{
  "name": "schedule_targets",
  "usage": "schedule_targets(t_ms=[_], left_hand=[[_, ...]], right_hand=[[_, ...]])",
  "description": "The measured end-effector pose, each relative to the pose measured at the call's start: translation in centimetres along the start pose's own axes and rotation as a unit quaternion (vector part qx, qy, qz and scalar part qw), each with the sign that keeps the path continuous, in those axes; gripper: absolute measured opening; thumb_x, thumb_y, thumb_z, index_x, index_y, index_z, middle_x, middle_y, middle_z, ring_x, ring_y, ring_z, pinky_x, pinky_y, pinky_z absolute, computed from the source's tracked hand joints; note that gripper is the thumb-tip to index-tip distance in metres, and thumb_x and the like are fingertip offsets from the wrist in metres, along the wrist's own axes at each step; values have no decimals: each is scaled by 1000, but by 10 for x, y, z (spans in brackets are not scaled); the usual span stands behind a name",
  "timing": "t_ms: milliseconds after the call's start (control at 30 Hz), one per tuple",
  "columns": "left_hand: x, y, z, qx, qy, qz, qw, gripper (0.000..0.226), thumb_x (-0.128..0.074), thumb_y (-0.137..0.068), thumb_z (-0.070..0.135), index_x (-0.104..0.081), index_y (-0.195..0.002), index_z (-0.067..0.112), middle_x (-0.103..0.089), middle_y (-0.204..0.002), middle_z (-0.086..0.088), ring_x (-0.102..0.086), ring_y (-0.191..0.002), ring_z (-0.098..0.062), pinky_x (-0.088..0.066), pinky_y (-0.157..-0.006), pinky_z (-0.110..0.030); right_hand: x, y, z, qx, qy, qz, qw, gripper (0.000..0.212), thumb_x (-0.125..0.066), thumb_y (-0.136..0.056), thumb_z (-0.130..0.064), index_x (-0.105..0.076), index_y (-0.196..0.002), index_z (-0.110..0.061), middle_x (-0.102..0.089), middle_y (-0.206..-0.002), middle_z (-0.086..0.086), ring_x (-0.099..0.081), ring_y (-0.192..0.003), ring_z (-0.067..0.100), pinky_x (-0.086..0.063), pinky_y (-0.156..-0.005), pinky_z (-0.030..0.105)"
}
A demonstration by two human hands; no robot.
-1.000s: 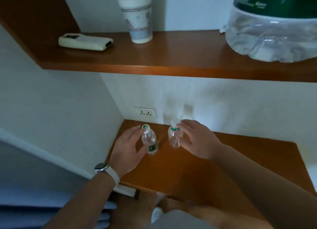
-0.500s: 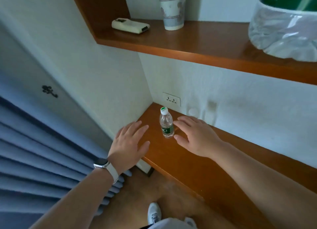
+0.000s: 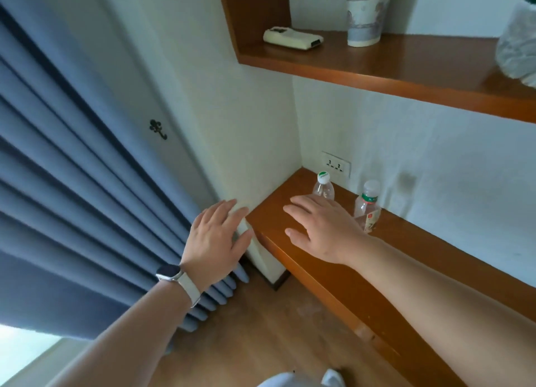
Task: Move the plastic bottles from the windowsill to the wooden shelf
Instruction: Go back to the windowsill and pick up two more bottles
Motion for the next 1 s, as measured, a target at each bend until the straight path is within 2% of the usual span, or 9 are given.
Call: schedule_targets(t_ms=[233,367,467,600,800,1000], left_hand=[[26,82,-67,24,-34,25,999,54,-37,-97,53,-57,-137,22,-54,-144,-7,-48,-135,-30,-38,-109,-50],[42,143,-98,47,-28,54,997,52,-42,-97,51,-60,-134,20,-57,-141,-8,-50,-133,-32,-39,-108,-50],[56,192,-123,74,-21,88,993,51,-43,-96,50,-60,-134,20,-57,-140,-8,-50,-133,-32,-39,-109,-50],[73,260,-160,148,-19,130,980,52,-44,-95,49,-61,-134,20,-57,-141,-7,-48,-134,-31,-32,-110,-46],[87,368,-199,247,-37,143,958,52,-44,-94,49,-59,-135,22,-56,-143,-7,-47,-135,-31,-34,-109,-47],[94,461,-222,348,-43,155,923,53,-40,-95,52,-57,-138,25,-54,-146,-6,-44,-137,-29,-32,-112,-48]], right_hand=[[-7,-19,-96,74,8,5,997,53,-39,-98,-48,-51,-137,-15,-52,-138,6,-47,-126,27,-46,-98,47],[-5,-28,-153,92,-10,24,995,55,-40,-95,-47,-55,-134,-11,-55,-136,11,-52,-123,31,-48,-95,48],[-5,-30,-204,144,2,32,989,54,-41,-95,-45,-56,-133,-10,-56,-136,11,-52,-123,29,-46,-98,45],[-17,-32,-275,207,-1,44,977,51,-45,-94,-42,-58,-130,-8,-58,-132,12,-53,-121,30,-50,-94,48],[-45,-35,-379,288,-26,36,957,50,-45,-91,-42,-62,-126,-9,-61,-128,12,-56,-117,32,-51,-89,47],[-65,-35,-469,363,-47,24,930,50,-44,-91,-45,-62,-126,-14,-60,-130,9,-55,-119,31,-49,-93,49]])
Point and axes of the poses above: each hand's wrist, its own y-axis away from the middle knuckle, its own x-axis out of the back of the hand, z = x × y, the point moved 3 cm from there along -y, towards the middle knuckle
